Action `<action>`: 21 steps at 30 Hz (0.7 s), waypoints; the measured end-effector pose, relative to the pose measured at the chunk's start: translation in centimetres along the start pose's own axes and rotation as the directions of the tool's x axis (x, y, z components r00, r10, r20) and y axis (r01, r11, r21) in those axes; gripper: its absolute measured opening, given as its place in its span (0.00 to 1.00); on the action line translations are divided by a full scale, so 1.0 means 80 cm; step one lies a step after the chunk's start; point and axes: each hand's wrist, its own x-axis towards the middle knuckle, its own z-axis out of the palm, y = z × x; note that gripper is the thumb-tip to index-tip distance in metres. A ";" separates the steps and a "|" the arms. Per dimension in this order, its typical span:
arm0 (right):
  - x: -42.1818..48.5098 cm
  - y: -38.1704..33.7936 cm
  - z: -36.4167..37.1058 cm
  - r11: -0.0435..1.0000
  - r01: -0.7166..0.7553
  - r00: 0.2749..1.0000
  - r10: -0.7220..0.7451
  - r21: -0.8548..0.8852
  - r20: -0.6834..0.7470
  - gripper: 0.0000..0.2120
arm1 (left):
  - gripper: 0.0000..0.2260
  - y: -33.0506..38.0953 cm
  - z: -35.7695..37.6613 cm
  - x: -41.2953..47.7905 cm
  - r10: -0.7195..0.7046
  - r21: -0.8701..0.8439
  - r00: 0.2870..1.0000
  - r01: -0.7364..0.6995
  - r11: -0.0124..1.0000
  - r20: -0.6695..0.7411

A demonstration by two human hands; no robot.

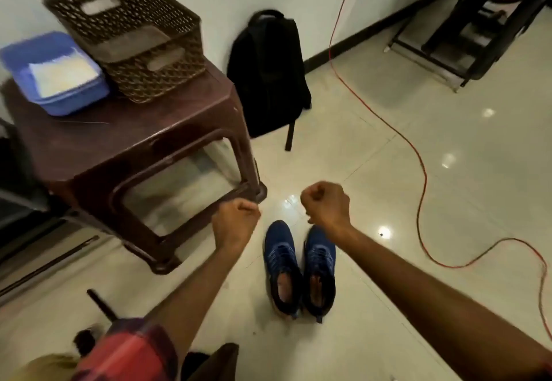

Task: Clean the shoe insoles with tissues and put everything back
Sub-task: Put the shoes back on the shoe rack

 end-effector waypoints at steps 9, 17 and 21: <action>0.003 0.303 0.055 0.896 -0.344 0.932 0.363 -0.283 0.017 0.04 | 0.09 -0.169 0.202 -0.030 -0.311 0.271 0.909 0.236 0.933 0.278; -0.026 0.391 0.103 0.768 -0.514 0.842 0.537 -0.382 -0.053 0.09 | 0.12 -0.253 0.251 -0.031 -0.426 0.431 0.846 0.271 0.861 0.320; -0.021 0.394 0.105 0.709 -0.576 0.777 0.630 -0.407 -0.002 0.05 | 0.12 -0.236 0.258 -0.029 -0.432 0.452 0.866 0.289 0.844 0.252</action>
